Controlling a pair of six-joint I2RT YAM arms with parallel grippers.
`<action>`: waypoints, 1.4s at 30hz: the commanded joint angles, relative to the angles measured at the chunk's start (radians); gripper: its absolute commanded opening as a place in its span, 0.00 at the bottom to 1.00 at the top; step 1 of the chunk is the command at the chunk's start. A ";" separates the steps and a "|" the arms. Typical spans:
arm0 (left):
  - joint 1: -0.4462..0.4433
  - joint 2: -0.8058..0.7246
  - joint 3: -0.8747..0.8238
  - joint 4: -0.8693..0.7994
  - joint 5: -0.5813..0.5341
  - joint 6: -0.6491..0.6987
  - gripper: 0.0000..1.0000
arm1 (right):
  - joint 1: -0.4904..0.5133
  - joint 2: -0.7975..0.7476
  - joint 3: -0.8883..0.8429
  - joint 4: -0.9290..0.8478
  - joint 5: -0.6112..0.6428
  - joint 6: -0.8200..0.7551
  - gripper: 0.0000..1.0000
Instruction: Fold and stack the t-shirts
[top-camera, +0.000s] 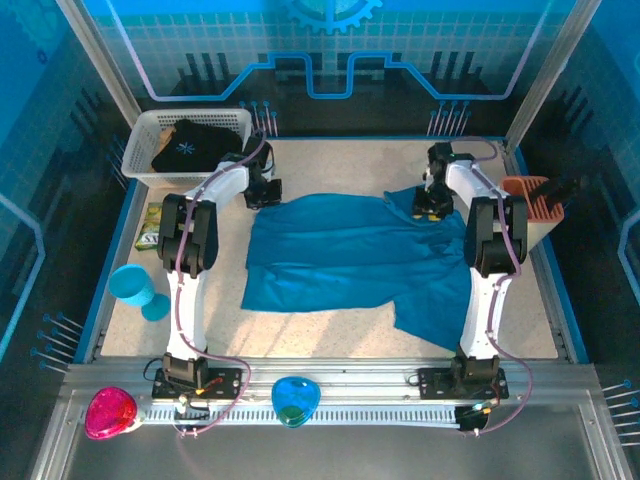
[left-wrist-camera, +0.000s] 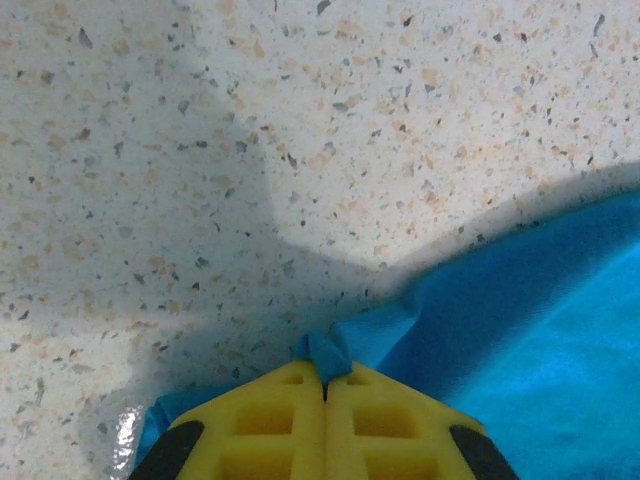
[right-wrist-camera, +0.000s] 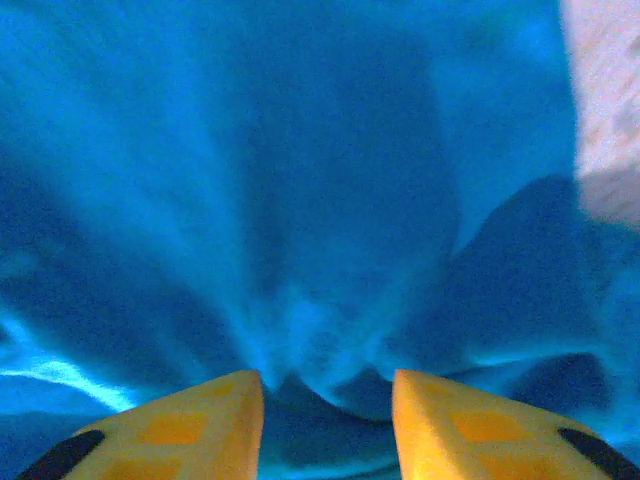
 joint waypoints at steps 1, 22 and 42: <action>0.007 -0.071 -0.019 0.012 0.017 -0.001 0.00 | -0.010 -0.003 0.125 -0.042 0.054 -0.035 0.44; 0.007 -0.071 0.003 -0.013 0.011 0.001 0.00 | -0.069 0.460 0.727 -0.210 0.094 -0.181 0.42; 0.007 -0.073 -0.009 -0.027 0.009 0.003 0.00 | -0.067 0.600 0.821 -0.225 0.045 -0.163 0.28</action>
